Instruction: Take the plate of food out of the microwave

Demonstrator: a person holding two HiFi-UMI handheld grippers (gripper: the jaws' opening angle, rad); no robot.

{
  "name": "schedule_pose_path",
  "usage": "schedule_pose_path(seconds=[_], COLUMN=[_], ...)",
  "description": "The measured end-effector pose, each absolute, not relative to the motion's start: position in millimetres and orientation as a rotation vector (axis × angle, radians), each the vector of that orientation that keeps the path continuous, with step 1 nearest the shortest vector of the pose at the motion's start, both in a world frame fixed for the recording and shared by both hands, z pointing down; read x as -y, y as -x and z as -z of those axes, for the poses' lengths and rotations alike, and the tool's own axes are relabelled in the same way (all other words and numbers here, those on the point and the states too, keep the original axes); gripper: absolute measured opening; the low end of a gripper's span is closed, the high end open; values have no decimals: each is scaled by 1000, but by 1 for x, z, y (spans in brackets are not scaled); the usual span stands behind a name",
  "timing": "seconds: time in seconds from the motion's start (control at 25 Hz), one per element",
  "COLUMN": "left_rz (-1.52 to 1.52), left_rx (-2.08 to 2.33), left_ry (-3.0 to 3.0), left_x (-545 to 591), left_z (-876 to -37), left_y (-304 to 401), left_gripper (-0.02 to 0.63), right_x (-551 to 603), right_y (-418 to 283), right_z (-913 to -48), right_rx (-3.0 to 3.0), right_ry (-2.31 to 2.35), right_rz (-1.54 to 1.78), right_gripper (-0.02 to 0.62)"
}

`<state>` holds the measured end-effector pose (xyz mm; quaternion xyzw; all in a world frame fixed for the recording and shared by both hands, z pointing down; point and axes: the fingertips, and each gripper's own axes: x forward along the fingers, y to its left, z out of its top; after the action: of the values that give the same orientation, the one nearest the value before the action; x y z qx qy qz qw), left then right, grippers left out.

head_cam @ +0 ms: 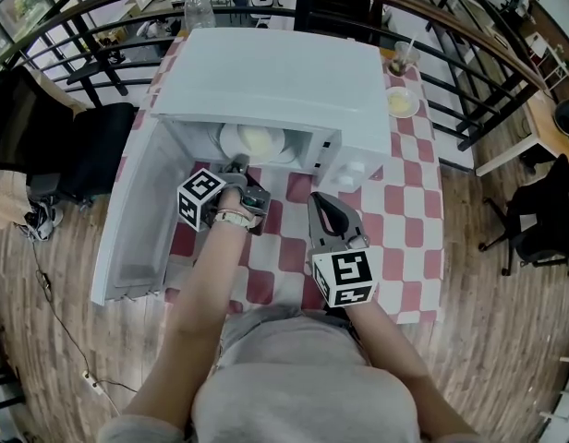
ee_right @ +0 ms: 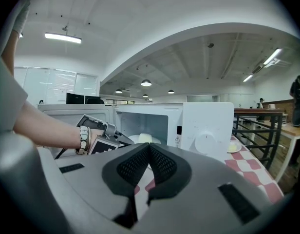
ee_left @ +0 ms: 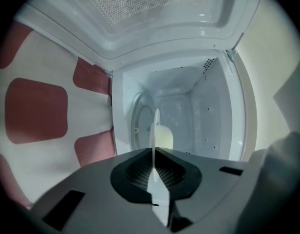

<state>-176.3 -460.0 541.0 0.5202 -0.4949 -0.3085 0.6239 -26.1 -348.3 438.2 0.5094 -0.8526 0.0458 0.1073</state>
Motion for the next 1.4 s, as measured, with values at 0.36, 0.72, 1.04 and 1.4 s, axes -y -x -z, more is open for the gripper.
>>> schedule_pose_path(seconds=[0.36, 0.72, 1.04, 1.4], left_rz=[701, 718, 729, 751], left_rx=[1107, 1086, 1071, 1039], left_ry=[-1231, -1268, -1289, -1320], left_x=[434, 412, 394, 367], left_z=[-529, -514, -506, -491], left_y=[172, 167, 163, 153], left_gripper=[15, 15, 15, 15], right_x=[331, 310, 298, 280], right_y=[28, 28, 28, 25], right_z=[-422, -406, -402, -401], right_rx=[2524, 2572, 2569, 2562], right_ry=[-1520, -1561, -1587, -1585], right_rz=[-102, -85, -110, -109], right_gripper=[25, 25, 25, 25])
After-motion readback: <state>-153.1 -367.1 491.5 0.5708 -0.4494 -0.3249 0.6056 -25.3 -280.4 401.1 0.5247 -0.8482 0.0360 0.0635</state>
